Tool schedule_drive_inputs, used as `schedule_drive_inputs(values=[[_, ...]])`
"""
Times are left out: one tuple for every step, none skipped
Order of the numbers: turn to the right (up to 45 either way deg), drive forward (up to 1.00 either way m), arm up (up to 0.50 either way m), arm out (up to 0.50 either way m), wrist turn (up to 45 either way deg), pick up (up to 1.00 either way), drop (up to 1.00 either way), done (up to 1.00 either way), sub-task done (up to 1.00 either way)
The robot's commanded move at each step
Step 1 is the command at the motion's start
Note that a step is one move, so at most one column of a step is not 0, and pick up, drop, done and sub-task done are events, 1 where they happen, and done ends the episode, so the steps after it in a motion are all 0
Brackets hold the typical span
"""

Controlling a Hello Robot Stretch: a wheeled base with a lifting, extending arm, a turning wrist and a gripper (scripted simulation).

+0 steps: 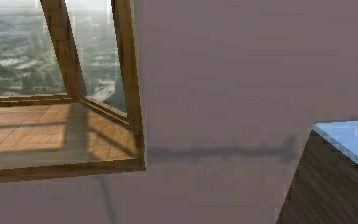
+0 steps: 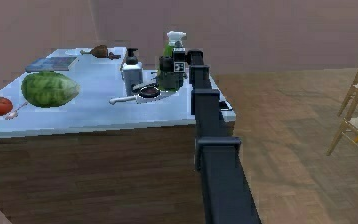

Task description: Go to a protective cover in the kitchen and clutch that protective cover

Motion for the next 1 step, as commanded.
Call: schedule_drive_inputs(values=[[0.0,0.00,0.00,0.00,0.0,0.00,0.00,1.00,0.00]])
